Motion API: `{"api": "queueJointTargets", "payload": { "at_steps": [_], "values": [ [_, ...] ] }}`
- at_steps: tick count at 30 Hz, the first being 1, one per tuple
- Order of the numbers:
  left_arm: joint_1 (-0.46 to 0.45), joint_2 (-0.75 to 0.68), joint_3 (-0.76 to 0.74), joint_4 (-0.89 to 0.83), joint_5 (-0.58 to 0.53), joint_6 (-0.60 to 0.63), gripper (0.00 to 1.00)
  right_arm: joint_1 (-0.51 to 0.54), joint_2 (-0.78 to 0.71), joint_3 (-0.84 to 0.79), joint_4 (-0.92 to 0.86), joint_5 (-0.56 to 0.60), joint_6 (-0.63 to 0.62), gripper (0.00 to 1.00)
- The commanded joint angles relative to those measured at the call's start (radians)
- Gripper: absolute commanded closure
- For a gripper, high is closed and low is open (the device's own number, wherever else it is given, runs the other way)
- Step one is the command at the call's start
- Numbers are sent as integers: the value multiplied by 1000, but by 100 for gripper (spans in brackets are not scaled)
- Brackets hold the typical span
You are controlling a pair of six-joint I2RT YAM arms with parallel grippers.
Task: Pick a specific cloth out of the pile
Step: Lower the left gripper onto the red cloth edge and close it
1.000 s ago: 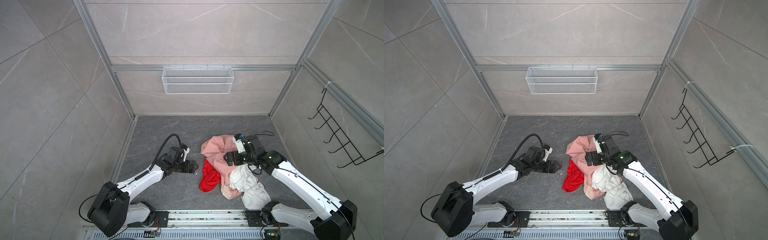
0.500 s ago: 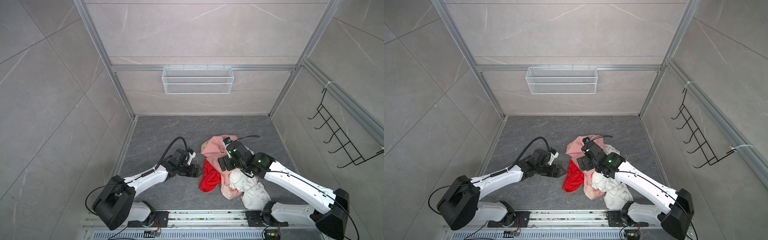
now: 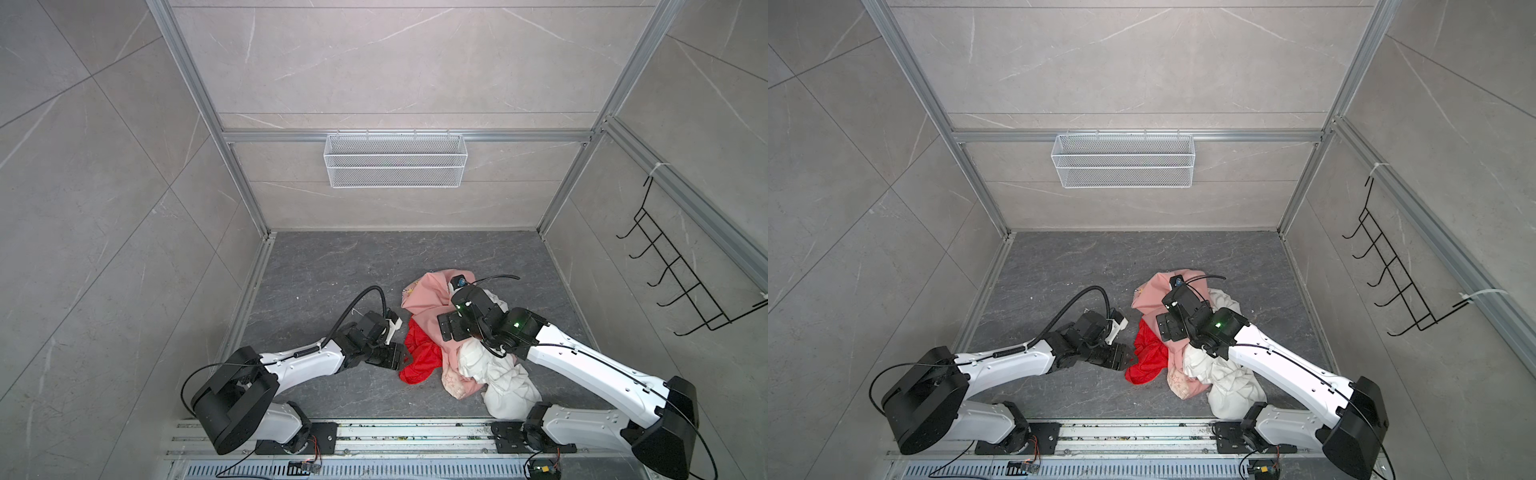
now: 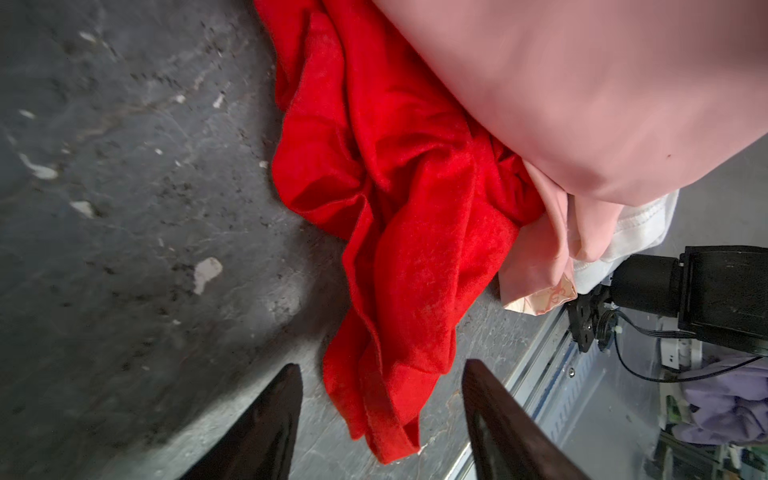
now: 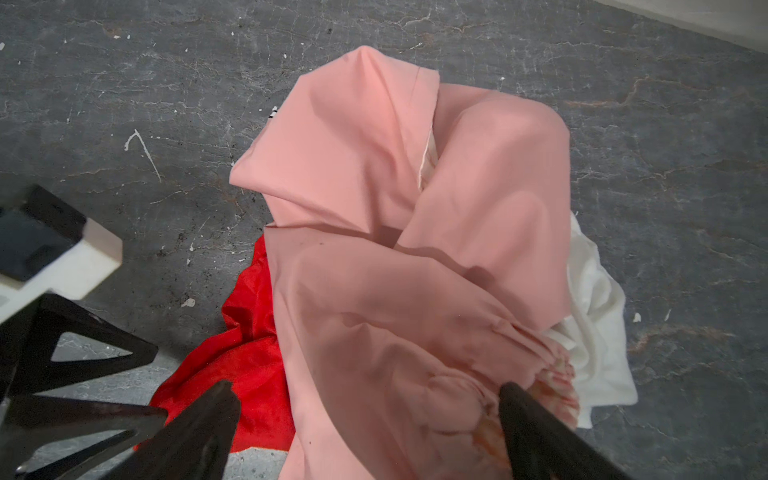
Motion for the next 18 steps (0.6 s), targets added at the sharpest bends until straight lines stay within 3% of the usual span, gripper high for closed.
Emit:
{"api": "queueJointTargets", "payload": {
  "at_steps": [1, 13, 18],
  "values": [
    [-16, 26, 9, 54, -6, -20, 40, 8, -21, -22, 17, 30, 37, 0],
    [-23, 122, 51, 62, 41, -9, 46, 13, -46, -54, 32, 55, 48, 0],
    [-23, 177, 84, 55, 75, -2, 59, 14, -54, -61, 28, 68, 54, 0]
  ]
}}
